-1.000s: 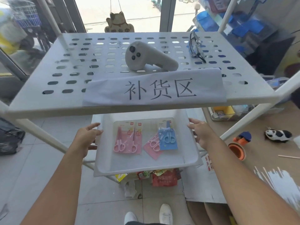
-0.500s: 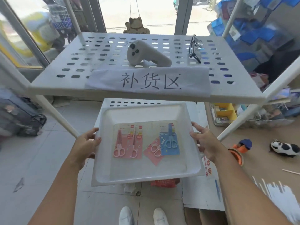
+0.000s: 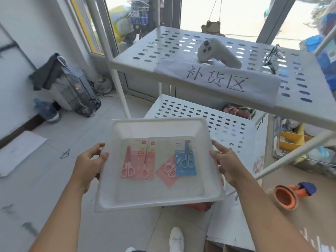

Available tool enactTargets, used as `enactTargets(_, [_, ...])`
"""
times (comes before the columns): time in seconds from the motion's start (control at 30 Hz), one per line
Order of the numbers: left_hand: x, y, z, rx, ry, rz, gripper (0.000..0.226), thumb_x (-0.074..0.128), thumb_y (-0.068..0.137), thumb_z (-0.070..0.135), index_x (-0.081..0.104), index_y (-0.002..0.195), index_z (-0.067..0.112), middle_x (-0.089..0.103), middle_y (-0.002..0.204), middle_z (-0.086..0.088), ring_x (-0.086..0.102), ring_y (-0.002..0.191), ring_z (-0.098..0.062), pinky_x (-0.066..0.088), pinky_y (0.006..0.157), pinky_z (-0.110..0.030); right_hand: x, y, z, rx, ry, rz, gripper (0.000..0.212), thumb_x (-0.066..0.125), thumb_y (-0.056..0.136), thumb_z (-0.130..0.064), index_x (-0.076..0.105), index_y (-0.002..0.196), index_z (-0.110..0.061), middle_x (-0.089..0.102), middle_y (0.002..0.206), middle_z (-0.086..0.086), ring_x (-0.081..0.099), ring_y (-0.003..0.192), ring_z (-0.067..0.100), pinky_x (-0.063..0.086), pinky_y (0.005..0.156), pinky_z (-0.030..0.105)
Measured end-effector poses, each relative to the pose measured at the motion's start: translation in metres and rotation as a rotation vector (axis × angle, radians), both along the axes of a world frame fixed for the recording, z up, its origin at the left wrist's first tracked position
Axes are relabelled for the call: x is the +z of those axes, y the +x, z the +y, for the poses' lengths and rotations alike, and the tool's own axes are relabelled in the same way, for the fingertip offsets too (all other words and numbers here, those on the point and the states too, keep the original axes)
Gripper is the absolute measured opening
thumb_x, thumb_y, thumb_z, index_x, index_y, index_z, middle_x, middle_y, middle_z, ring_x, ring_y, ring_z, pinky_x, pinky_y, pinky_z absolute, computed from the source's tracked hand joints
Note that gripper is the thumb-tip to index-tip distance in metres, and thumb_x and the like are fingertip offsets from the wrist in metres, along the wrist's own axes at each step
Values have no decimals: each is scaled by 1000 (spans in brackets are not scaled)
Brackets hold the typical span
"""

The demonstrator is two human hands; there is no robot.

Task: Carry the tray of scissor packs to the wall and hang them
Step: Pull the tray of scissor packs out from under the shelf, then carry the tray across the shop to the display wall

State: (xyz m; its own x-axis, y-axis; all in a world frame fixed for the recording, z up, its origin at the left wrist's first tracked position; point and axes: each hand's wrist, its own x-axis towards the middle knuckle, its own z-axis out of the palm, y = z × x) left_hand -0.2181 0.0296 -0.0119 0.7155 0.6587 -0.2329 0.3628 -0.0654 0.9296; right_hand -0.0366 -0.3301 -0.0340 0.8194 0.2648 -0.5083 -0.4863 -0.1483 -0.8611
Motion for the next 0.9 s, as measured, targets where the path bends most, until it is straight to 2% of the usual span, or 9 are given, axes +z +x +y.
enactTargets(0.07, [-2, -30, 12, 67, -4, -8, 29, 62, 96, 9, 67, 96, 38, 61, 91, -1, 55, 64, -29, 39, 45, -28, 2, -9, 20, 61, 8, 9, 41, 58, 101, -16, 62, 132, -43, 75, 118, 9, 70, 108, 31, 55, 93, 54])
enactTargets(0.2, [-9, -105, 42, 214, -67, -13, 29, 65, 95, 13, 69, 122, 23, 66, 103, -7, 63, 73, -29, 51, 57, -37, 6, -38, 73, 200, -4, -1, 42, 59, 100, -15, 64, 132, -42, 74, 117, 7, 69, 107, 30, 49, 100, 61])
enactTargets(0.27, [-12, -146, 57, 286, -80, -20, 29, 65, 94, 15, 71, 120, 27, 69, 107, -9, 65, 75, -28, 53, 59, -37, 9, -60, 105, 264, -9, -11, 41, 58, 101, -15, 65, 124, -47, 73, 120, 6, 68, 108, 30, 49, 101, 60])
enactTargets(0.43, [-6, -257, 87, 515, -76, -20, 31, 57, 98, 10, 65, 126, 23, 69, 97, 4, 65, 65, -8, 50, 55, -27, 13, -127, 197, 442, -50, -30, 46, 59, 101, -13, 58, 139, -38, 72, 121, 8, 69, 107, 29, 55, 89, 44])
enactTargets(0.57, [0, -348, 101, 731, -40, -61, 41, 57, 99, 7, 57, 134, 27, 70, 88, 18, 65, 64, 4, 49, 58, -24, 12, -186, 272, 602, -34, -33, 48, 58, 101, -10, 55, 144, -31, 71, 108, 3, 67, 91, 22, 52, 80, 39])
enactTargets(0.6, [2, -370, 102, 783, -35, -70, 43, 58, 99, 7, 56, 137, 27, 70, 96, 15, 65, 69, 5, 48, 62, -25, 12, -201, 290, 650, -25, -29, 48, 57, 101, -10, 54, 144, -30, 71, 109, 3, 66, 91, 21, 52, 80, 39])
enactTargets(0.7, [2, -434, 107, 923, -54, -81, 47, 60, 97, 7, 58, 140, 25, 63, 133, -5, 65, 108, -21, 51, 88, -38, 14, -242, 337, 802, 16, -24, 49, 55, 101, -8, 52, 146, -28, 71, 105, 0, 66, 92, 19, 51, 90, 45])
enactTargets(0.77, [3, -470, 106, 1014, -67, -98, 47, 59, 97, 6, 59, 139, 26, 63, 136, -10, 64, 116, -29, 49, 100, -46, 16, -268, 366, 902, 30, -19, 49, 55, 102, -9, 51, 146, -29, 72, 107, 0, 67, 95, 20, 52, 94, 47])
enactTargets(0.9, [1, -520, 103, 1157, -57, -132, 44, 54, 98, -1, 58, 138, 16, 66, 123, -9, 62, 102, -28, 51, 81, -33, 19, -310, 421, 1057, 49, -13, 47, 54, 102, -9, 54, 145, -29, 72, 110, 0, 67, 97, 21, 53, 92, 48])
